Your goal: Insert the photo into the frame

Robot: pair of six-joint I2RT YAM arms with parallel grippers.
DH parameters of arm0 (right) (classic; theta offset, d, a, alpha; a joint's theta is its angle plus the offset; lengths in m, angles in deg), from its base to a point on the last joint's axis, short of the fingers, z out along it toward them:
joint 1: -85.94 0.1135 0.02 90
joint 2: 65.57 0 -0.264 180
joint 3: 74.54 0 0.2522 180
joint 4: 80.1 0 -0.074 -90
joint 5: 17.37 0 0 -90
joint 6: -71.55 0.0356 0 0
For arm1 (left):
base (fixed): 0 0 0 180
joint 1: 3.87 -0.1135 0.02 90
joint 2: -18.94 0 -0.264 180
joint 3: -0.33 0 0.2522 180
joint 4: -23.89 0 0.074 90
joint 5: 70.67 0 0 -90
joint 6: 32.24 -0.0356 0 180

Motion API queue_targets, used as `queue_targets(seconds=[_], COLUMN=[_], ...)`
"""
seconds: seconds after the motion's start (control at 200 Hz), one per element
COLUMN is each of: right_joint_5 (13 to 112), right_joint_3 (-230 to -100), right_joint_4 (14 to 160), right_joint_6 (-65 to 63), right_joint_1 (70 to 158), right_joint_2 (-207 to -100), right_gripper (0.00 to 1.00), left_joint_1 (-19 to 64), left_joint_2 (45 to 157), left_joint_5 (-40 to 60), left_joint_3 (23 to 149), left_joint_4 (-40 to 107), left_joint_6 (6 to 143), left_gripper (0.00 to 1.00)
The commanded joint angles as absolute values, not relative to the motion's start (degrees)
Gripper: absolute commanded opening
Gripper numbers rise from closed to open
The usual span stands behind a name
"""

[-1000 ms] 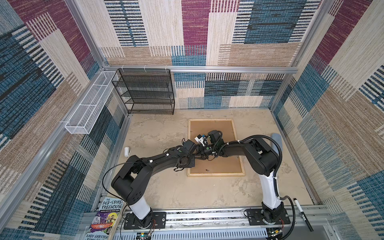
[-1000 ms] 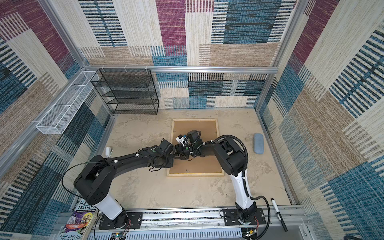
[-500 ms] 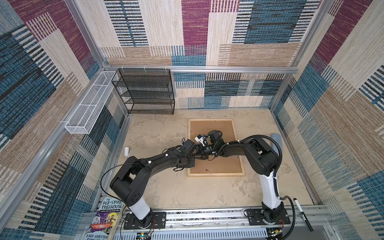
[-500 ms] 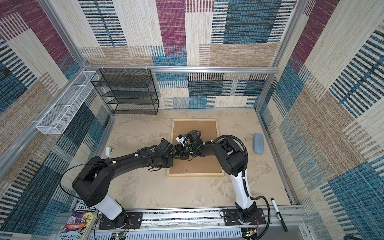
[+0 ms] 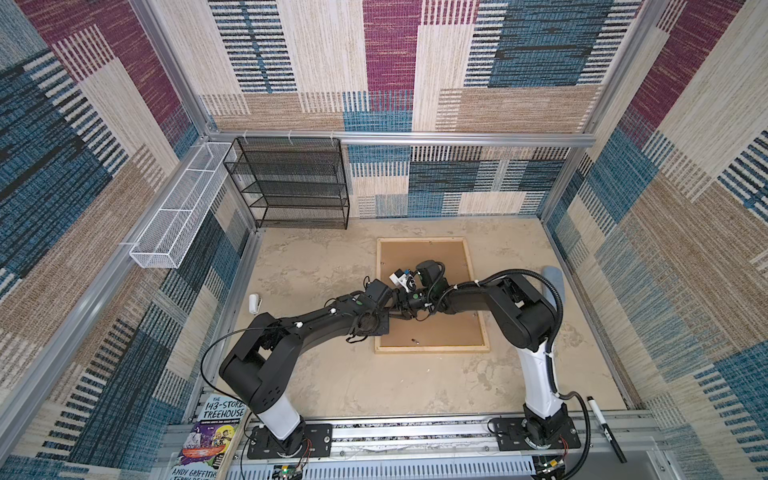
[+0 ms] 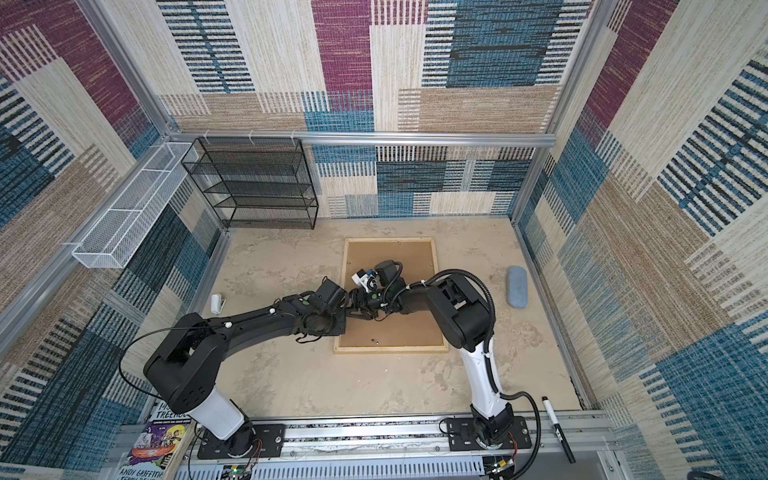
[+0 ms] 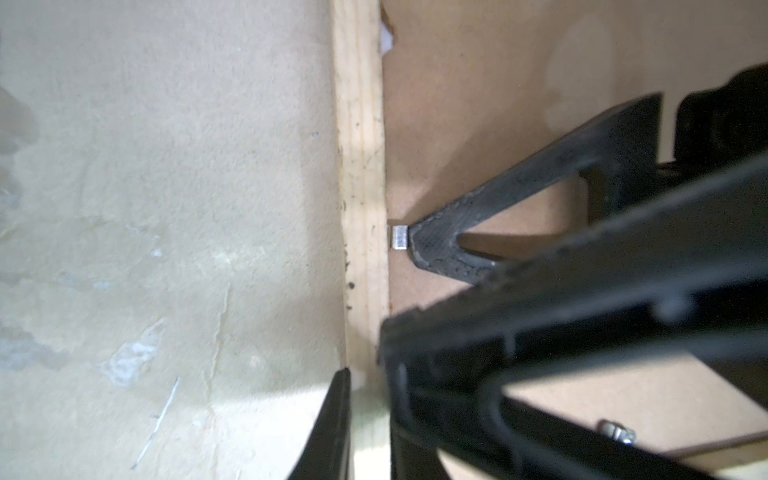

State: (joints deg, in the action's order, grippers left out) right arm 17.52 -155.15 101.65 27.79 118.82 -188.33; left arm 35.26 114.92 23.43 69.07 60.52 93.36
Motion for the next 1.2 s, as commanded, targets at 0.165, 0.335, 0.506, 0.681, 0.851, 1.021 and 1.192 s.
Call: queue_targets(seconds=[0.165, 0.335, 0.506, 0.681, 0.851, 1.021, 1.192], right_joint_5=[23.35, 23.14, 23.23, 23.32, 23.28, 24.88, 24.67], right_joint_3=[-154.5, -154.49, -154.39, -154.4, -155.31, -157.46, -159.06], right_joint_4=[100.8, 102.31, 102.93, 102.84, 101.37, 96.6, 93.25], right_joint_6=[30.6, 31.85, 32.4, 32.43, 30.72, 26.01, 20.15], right_joint_1=[120.02, 120.83, 120.92, 120.92, 120.5, 119.3, 117.35], right_joint_2=[-190.35, -191.04, -191.19, -191.24, -190.23, -186.85, -183.36], right_gripper=[0.62, 0.62, 0.62, 0.62, 0.62, 0.62, 0.63], left_joint_1=[36.03, 36.6, 36.91, 36.96, 36.91, 36.12, 35.94], left_joint_2=[116.87, 117.02, 117.29, 117.27, 116.38, 114.55, 113.11], left_joint_5=[18.95, 19.01, 19.06, 19.21, 21.89, 23.84, 27.17], left_joint_3=[68.93, 69.02, 69.19, 69.13, 68.94, 67.97, 68.89], left_joint_4=[57.07, 56.94, 56.89, 56.94, 58.8, 59.68, 62.15], left_joint_6=[92.13, 91.6, 91.52, 91.33, 91.08, 91.15, 90.99], left_gripper=[0.09, 0.09, 0.08, 0.08, 0.07, 0.07, 0.22])
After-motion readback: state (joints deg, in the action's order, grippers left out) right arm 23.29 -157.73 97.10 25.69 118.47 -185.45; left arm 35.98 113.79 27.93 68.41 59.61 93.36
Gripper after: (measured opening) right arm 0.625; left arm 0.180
